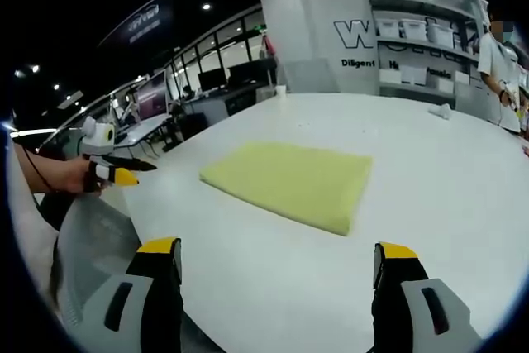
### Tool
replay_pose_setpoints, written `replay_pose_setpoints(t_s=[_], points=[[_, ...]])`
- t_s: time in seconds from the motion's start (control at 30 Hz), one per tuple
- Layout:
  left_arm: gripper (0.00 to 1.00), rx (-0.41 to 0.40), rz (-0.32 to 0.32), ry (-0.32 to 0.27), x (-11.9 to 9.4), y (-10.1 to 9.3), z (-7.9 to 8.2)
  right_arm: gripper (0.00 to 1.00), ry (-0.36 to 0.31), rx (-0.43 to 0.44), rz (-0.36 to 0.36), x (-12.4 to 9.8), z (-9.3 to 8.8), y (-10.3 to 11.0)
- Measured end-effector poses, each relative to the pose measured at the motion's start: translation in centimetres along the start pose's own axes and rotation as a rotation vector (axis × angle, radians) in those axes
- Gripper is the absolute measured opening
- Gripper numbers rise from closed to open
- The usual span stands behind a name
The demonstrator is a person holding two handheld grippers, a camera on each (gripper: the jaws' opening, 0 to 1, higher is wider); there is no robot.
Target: Fold the garment on the visible template until the final outline fits inside the template.
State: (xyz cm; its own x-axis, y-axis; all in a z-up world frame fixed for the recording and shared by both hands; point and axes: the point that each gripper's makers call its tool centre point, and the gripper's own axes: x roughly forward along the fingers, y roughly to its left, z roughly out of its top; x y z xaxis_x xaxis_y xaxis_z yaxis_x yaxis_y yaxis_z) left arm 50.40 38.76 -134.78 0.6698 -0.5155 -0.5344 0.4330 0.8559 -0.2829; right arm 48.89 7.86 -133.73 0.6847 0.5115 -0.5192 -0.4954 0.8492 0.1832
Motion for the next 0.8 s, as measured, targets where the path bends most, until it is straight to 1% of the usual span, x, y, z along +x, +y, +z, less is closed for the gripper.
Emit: replay_pose_setpoints(t_s=[0.8], points=[[0.98, -0.006, -0.002, 0.002, 0.0, 0.03, -0.27, 0.95, 0.001, 0.006, -0.003, -0.14, -0.34, 0.06]])
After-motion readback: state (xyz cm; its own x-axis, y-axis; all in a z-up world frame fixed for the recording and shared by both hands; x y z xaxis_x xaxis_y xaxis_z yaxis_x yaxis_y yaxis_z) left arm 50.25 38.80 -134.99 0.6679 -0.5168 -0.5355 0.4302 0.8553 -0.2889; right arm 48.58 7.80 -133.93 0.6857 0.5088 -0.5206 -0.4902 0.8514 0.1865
